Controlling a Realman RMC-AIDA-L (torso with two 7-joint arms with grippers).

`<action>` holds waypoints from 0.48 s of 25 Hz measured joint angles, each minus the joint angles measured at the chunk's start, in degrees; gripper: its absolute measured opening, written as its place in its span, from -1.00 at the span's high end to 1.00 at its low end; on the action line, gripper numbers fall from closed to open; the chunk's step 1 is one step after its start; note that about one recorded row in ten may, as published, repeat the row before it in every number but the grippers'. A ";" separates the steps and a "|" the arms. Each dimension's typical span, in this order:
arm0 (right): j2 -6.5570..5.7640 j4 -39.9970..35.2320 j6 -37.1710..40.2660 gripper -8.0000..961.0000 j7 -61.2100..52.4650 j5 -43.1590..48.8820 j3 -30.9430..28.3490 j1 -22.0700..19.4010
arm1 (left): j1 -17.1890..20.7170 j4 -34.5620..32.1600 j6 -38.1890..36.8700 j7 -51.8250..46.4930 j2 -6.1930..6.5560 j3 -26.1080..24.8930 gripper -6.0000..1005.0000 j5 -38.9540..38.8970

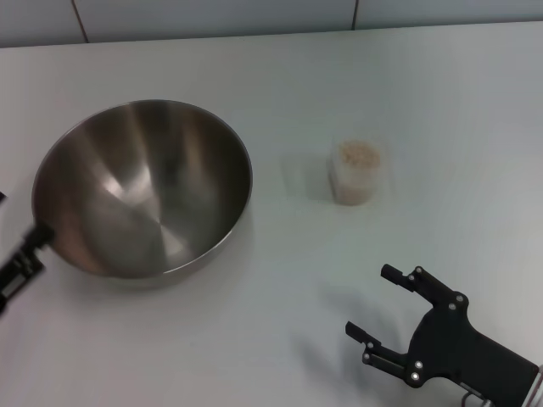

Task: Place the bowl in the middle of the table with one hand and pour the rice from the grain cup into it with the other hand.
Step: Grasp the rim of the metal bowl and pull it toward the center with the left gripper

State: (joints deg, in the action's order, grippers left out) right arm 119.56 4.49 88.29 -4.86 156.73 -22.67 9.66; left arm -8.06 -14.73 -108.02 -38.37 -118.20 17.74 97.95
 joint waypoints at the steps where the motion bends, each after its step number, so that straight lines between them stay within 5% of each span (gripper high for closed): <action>1: 0.00 0.00 0.00 -0.68 0.00 0.00 0.00 0.00 | 0.00 0.00 0.00 0.00 0.00 0.00 -0.56 0.00; 5: 0.02 0.94 -1.86 -0.69 -0.03 -0.16 -0.13 0.42 | -2.52 -2.69 4.22 -16.17 0.17 -5.44 -0.56 -0.02; 12: 0.00 1.70 -2.13 -0.68 -0.17 -0.33 -0.53 1.12 | -5.83 -8.58 12.40 -26.66 0.01 -1.80 -0.56 3.67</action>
State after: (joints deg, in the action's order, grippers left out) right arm 119.56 6.19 86.17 -5.03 156.41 -23.21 10.78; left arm -13.89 -23.30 -95.62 -65.03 -118.19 15.93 101.62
